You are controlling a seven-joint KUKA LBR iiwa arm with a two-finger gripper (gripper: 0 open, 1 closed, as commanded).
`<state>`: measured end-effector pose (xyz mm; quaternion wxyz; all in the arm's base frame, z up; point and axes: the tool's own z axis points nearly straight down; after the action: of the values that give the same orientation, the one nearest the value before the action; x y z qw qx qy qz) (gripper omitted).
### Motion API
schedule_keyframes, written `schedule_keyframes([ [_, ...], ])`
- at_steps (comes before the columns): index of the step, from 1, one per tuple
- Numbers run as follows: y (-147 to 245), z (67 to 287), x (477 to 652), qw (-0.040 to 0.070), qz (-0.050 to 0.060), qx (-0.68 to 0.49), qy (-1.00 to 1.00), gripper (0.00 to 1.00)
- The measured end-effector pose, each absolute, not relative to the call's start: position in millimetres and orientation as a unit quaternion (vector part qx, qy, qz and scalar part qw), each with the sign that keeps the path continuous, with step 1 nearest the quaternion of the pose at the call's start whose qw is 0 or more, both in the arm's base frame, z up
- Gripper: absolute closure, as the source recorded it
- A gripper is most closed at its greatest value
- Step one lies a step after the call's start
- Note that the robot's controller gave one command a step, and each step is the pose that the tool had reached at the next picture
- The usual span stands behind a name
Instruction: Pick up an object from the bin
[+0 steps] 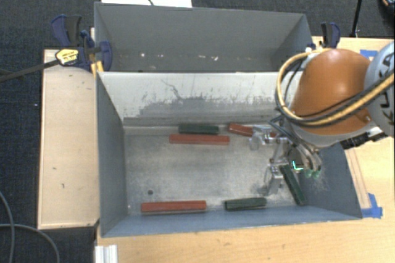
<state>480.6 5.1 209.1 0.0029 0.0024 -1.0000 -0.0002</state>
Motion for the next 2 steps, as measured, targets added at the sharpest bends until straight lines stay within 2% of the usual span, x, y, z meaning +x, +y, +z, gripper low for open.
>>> schedule_keyframes([
  [1, 25, 70, 481.8, -0.009, 0.000, 0.088, -0.996, 0.00],
  [2, -80, 101, 489.4, -0.002, 0.001, 0.281, -0.960, 0.00],
])
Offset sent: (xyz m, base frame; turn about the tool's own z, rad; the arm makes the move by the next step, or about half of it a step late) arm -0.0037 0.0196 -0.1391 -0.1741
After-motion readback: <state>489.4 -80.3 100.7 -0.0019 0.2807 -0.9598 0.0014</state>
